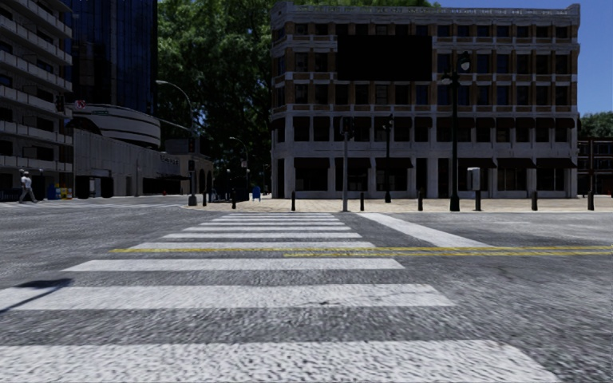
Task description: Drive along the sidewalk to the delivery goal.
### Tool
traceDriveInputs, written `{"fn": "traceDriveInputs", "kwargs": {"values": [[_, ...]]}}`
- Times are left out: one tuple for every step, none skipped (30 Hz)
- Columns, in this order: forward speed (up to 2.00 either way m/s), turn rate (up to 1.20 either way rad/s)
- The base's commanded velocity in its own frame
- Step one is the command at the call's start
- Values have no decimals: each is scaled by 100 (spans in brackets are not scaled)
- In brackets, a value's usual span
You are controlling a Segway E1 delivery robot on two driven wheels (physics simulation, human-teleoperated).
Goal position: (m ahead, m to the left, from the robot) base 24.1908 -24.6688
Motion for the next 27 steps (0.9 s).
{"fn": "traceDriveInputs", "kwargs": {"values": [[200, 0], [200, 0], [200, 0], [200, 0], [200, 0], [200, 0], [200, 0], [200, 0], [200, 0], [200, 0], [200, 0], [200, 0], [200, 0], [200, 0], [200, 0], [200, 0], [200, 0], [200, 0], [200, 0], [200, 5], [200, 6], [200, 6], [200, 6], [200, 6], [200, 6], [200, 6], [200, 6]]}}
